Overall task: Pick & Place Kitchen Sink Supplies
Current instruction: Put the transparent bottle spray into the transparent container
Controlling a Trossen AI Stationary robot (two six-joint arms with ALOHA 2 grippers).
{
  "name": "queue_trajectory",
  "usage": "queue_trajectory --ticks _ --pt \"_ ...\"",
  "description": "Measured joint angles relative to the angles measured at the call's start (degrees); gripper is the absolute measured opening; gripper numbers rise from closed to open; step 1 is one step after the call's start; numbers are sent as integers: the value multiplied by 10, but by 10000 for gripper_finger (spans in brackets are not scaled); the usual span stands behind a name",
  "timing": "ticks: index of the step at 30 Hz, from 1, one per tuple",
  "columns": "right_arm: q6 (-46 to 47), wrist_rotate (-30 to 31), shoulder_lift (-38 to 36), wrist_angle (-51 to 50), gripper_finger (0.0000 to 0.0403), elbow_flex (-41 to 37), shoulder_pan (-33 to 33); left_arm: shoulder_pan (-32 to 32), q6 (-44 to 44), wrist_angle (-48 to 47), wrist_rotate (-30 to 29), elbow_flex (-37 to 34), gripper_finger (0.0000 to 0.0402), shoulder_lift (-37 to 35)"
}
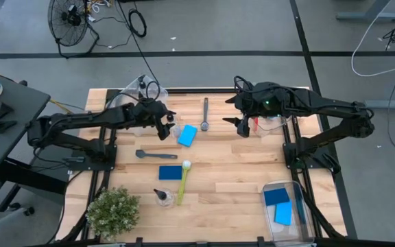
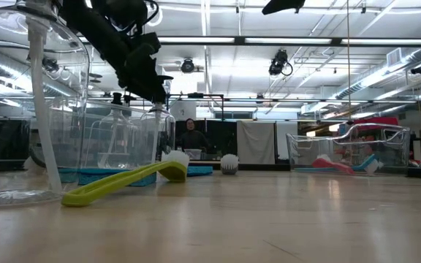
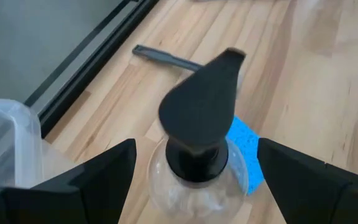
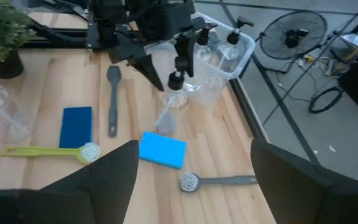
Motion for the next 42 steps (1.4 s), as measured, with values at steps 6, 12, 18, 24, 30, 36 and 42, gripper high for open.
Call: queue_trajectory --ticks 6,12,18,24,30,36,42 --pt "0 13 0 2 311 0 0 0 -3 21 -4 0 341 25" --pt "0 12 0 4 311 0 0 0 -11 37 -4 0 315 30" --pt "2 12 0 8 311 0 0 0 -11 35 -4 0 255 30" --pt "2 12 0 11 311 0 0 0 -11 34 -4 0 196 30" --pt "2 12 0 16 311 0 0 -1 -12 35 19 1 142 29" --pt "2 12 0 16 311 0 0 -1 -11 14 57 35 139 29" --pt "2 12 0 16 311 0 0 -1 33 -67 43 110 142 29"
